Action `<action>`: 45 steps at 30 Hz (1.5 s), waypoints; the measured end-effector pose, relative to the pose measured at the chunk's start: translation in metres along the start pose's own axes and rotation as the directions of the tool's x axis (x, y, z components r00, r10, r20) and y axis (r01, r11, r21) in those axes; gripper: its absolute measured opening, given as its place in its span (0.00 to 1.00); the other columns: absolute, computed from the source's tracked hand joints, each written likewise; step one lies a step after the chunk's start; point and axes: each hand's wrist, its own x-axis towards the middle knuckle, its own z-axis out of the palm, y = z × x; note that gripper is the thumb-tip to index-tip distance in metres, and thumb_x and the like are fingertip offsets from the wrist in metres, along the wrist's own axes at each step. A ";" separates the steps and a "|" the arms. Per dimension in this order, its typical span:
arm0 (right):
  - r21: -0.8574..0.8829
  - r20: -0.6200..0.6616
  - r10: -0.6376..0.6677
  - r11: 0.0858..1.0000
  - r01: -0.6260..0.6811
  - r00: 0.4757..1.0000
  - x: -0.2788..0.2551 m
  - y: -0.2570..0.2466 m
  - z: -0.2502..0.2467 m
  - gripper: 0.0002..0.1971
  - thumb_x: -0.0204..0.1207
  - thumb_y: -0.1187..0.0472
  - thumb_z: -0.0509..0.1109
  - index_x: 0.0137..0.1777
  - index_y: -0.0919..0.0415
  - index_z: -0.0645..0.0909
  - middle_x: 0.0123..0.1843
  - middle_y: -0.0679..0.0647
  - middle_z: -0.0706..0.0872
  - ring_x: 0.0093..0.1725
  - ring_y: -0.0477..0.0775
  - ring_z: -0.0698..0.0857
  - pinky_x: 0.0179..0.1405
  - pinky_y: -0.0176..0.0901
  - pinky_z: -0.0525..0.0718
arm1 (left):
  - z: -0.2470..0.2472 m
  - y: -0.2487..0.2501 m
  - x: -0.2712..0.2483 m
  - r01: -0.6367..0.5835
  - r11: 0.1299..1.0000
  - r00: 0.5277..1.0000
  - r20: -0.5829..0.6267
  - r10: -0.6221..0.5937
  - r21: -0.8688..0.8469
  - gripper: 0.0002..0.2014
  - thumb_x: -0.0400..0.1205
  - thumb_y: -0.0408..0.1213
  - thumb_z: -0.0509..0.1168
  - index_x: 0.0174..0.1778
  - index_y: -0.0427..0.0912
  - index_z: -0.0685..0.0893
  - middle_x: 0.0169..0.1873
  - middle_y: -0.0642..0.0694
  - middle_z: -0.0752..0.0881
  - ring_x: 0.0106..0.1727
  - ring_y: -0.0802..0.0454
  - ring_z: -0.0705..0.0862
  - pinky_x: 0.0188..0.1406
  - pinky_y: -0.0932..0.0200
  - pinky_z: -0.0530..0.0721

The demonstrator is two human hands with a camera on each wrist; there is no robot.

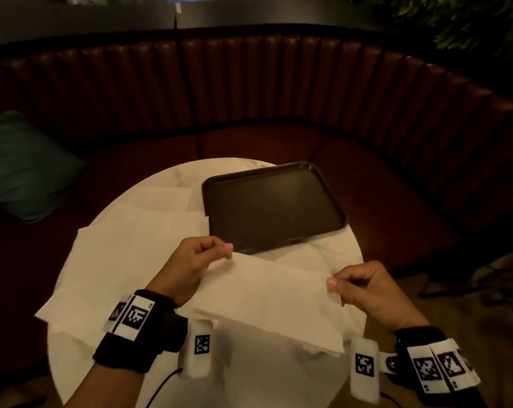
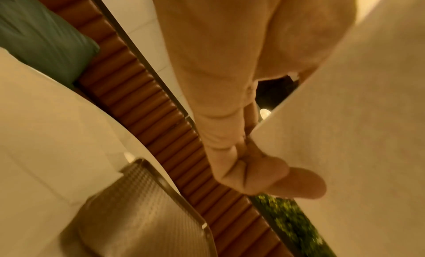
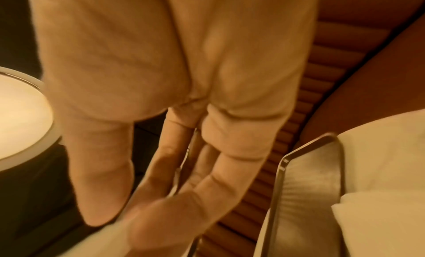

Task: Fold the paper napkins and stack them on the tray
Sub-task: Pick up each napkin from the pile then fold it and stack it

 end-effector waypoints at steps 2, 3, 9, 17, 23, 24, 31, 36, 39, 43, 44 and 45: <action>-0.040 -0.092 0.049 0.998 -0.053 0.995 -0.014 0.015 -0.010 0.02 0.66 0.73 0.76 0.34 0.74 0.87 0.30 0.59 0.89 0.29 0.48 0.85 0.29 0.35 0.83 | 0.015 -0.012 0.016 0.012 0.998 0.998 0.065 -0.016 0.062 0.03 0.70 0.31 0.74 0.35 0.38 0.86 0.33 0.39 0.83 0.37 0.46 0.81 0.44 0.50 0.82; -0.029 -0.141 0.084 0.996 -0.089 0.986 -0.021 0.025 -0.015 0.02 0.64 0.74 0.77 0.34 0.74 0.87 0.31 0.59 0.89 0.30 0.49 0.86 0.29 0.36 0.83 | 0.023 -0.020 0.025 0.023 0.995 0.995 0.093 -0.032 0.093 0.05 0.69 0.28 0.75 0.36 0.38 0.86 0.31 0.36 0.80 0.33 0.46 0.78 0.37 0.54 0.82; 0.038 -0.414 0.271 0.959 -0.281 0.869 -0.054 0.091 -0.026 0.05 0.65 0.74 0.78 0.40 0.73 0.87 0.38 0.62 0.88 0.28 0.40 0.84 0.27 0.30 0.81 | 0.079 -0.060 0.075 0.059 0.946 0.994 0.065 -0.084 0.318 0.09 0.70 0.21 0.73 0.31 0.39 0.85 0.28 0.39 0.83 0.30 0.51 0.80 0.33 0.60 0.82; 0.032 -0.545 0.329 0.927 -0.372 0.771 -0.048 0.146 0.014 0.11 0.67 0.74 0.76 0.33 0.57 0.84 0.40 0.53 0.88 0.34 0.51 0.85 0.33 0.36 0.84 | 0.141 -0.068 0.132 -0.273 0.677 0.962 0.180 0.206 0.684 0.08 0.75 0.27 0.66 0.42 0.39 0.91 0.40 0.44 0.92 0.45 0.47 0.87 0.50 0.67 0.73; -0.147 -0.551 0.292 0.888 -0.435 0.782 -0.032 0.156 0.020 0.19 0.74 0.65 0.72 0.50 0.34 0.81 0.42 0.43 0.85 0.33 0.41 0.80 0.46 0.37 0.86 | 0.154 -0.083 0.155 -0.295 0.535 0.956 0.243 0.166 0.792 0.14 0.80 0.26 0.57 0.52 0.36 0.88 0.55 0.39 0.86 0.61 0.41 0.80 0.58 0.66 0.66; -0.190 -0.548 0.282 0.875 -0.446 0.788 -0.030 0.157 0.019 0.18 0.75 0.65 0.71 0.53 0.37 0.82 0.44 0.45 0.85 0.34 0.40 0.80 0.50 0.39 0.86 | 0.155 -0.087 0.156 -0.297 0.484 0.953 0.289 0.092 0.823 0.15 0.81 0.27 0.56 0.55 0.36 0.86 0.59 0.39 0.84 0.64 0.41 0.78 0.64 0.62 0.68; -0.288 -0.559 0.311 0.796 -0.532 0.768 -0.023 0.155 0.013 0.18 0.80 0.61 0.65 0.70 0.54 0.78 0.61 0.51 0.83 0.52 0.44 0.78 0.57 0.30 0.75 | 0.146 -0.115 0.146 -0.223 0.229 0.908 0.287 -0.306 0.948 0.26 0.81 0.50 0.59 0.75 0.67 0.60 0.79 0.44 0.55 0.79 0.41 0.55 0.73 0.31 0.54; -0.535 -0.529 0.352 0.569 -0.625 0.773 -0.022 0.153 0.013 0.20 0.81 0.46 0.59 0.73 0.41 0.71 0.69 0.55 0.74 0.68 0.52 0.73 0.72 0.45 0.71 | 0.137 -0.113 0.135 -0.159 0.404 0.934 0.270 -0.234 0.901 0.28 0.81 0.48 0.60 0.76 0.67 0.58 0.81 0.42 0.51 0.82 0.41 0.49 0.76 0.32 0.51; -0.631 -0.589 0.206 0.486 -0.604 0.781 -0.020 0.139 0.013 0.20 0.76 0.41 0.65 0.67 0.41 0.78 0.65 0.55 0.71 0.64 0.55 0.72 0.68 0.54 0.75 | 0.128 -0.106 0.112 -0.080 0.532 0.977 0.171 -0.124 0.843 0.30 0.80 0.48 0.62 0.77 0.65 0.58 0.81 0.42 0.54 0.82 0.44 0.52 0.76 0.38 0.53; -0.781 -0.524 -0.090 0.446 -0.436 0.847 -0.006 0.110 0.024 0.19 0.69 0.44 0.70 0.58 0.50 0.86 0.55 0.60 0.80 0.51 0.61 0.82 0.49 0.61 0.84 | 0.095 -0.115 0.070 0.048 0.648 0.980 0.088 -0.177 0.760 0.29 0.80 0.50 0.62 0.77 0.60 0.61 0.74 0.48 0.67 0.76 0.49 0.66 0.74 0.47 0.62; -0.792 -0.499 -0.114 0.463 -0.398 0.859 0.001 0.100 0.032 0.18 0.69 0.46 0.72 0.57 0.50 0.86 0.54 0.60 0.81 0.51 0.60 0.82 0.49 0.59 0.84 | 0.082 -0.121 0.058 0.067 0.677 0.977 0.089 -0.194 0.733 0.27 0.80 0.50 0.62 0.75 0.59 0.64 0.70 0.49 0.71 0.73 0.50 0.70 0.73 0.50 0.66; -0.788 -0.475 -0.118 0.498 -0.362 0.872 0.008 0.091 0.042 0.17 0.70 0.48 0.74 0.58 0.50 0.85 0.55 0.58 0.80 0.52 0.59 0.81 0.51 0.59 0.83 | 0.069 -0.127 0.046 0.094 0.705 0.973 0.086 -0.215 0.703 0.25 0.79 0.50 0.64 0.73 0.58 0.68 0.65 0.50 0.75 0.69 0.51 0.73 0.71 0.53 0.70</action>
